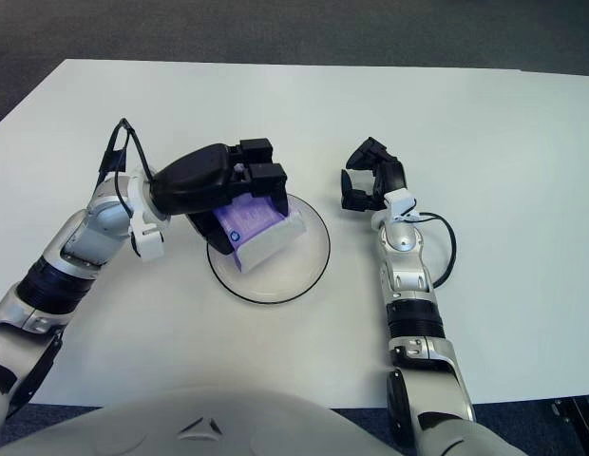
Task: Put the tissue paper into the plate.
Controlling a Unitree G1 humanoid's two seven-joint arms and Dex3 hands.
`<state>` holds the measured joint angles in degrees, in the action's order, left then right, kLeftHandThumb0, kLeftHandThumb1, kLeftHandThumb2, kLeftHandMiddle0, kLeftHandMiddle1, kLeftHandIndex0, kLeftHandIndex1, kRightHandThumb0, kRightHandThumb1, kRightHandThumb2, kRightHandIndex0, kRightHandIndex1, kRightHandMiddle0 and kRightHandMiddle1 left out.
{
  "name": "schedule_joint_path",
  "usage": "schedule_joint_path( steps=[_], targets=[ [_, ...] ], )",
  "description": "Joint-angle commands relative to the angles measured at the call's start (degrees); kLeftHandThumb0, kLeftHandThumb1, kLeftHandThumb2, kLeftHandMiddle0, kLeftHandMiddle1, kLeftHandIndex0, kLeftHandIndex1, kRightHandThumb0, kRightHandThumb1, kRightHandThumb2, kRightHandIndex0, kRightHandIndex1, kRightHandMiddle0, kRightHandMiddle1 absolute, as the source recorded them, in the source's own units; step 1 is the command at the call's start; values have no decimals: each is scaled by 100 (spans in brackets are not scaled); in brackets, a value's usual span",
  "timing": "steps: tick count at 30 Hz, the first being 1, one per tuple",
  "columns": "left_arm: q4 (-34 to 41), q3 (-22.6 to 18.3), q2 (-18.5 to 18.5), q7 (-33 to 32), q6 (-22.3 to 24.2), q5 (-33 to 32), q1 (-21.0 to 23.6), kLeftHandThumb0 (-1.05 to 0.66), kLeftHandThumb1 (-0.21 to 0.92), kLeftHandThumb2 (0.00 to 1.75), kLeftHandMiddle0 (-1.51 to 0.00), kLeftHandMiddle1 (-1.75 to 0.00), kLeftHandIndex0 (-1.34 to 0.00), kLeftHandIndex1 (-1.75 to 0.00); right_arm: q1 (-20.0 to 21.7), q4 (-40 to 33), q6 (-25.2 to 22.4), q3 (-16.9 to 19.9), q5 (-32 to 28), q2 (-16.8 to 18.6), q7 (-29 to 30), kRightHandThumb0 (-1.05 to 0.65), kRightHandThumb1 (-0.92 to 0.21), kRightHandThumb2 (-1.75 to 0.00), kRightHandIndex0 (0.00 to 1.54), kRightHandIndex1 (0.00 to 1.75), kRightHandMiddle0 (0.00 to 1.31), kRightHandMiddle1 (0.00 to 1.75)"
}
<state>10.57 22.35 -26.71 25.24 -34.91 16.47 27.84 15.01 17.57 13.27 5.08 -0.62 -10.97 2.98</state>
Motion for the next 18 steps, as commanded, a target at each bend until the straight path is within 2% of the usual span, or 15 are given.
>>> schedule_joint_path(
  steps=[1,2,6,10,18],
  targets=[
    [-234,75,109,83,-211,217,311,50,22,143,-68,-175,-81,-175,-862,528,-71,-97,4,525,141,-51,-25,-140,124,175,67,175],
    [-275,83,129,85,-244,239,332,32,15,151,-74,-175,-74,-174,-861,536,-77,-102,9,528,156,-51,-25,-140,124,175,67,175],
    [-252,177,194,265,-197,199,361,6,4,160,-82,-175,-69,-162,-847,618,-78,-128,56,517,219,-50,-27,-137,124,175,65,175],
    [-54,305,301,364,-127,298,242,1,5,157,-82,-175,-68,-156,-835,665,-61,-141,61,515,242,-49,-29,-135,124,175,64,175],
    [-216,202,525,77,-409,416,116,-1,3,160,-84,-175,-68,-157,-751,906,116,-145,88,503,266,-49,-30,-133,125,175,62,175]
  ],
)
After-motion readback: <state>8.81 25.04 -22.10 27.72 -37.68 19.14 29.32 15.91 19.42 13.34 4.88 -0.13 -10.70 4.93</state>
